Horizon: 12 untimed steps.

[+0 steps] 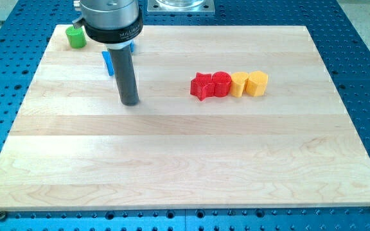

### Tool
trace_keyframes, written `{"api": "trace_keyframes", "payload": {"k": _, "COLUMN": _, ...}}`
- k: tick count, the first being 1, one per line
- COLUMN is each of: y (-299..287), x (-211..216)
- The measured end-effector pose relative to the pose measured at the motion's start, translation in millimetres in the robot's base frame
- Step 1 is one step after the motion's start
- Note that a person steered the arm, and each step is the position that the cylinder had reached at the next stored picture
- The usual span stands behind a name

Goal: Place the blue triangle diagonally bottom right to the blue cube

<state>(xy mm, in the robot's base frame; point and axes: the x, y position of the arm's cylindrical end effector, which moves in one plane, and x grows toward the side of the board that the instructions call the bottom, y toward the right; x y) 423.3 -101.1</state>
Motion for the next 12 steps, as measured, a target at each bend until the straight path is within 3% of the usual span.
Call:
{"api": "trace_keyframes", "payload": {"k": 2, "y": -30, "x": -21}}
{"api": "trace_keyframes", "payload": {"k": 3, "y": -98, "x": -56}}
{"api": "trace_keyframes", "payload": {"k": 6, "y": -93, "x": -82}}
{"api": "trace_keyframes", "payload": {"k": 7, "y": -81, "x": -82}}
{"api": "trace_keyframes", "payload": {"k": 10, "y": 104, "x": -79}}
{"api": "trace_keyframes", "payload": {"k": 12, "y": 120, "x": -77}}
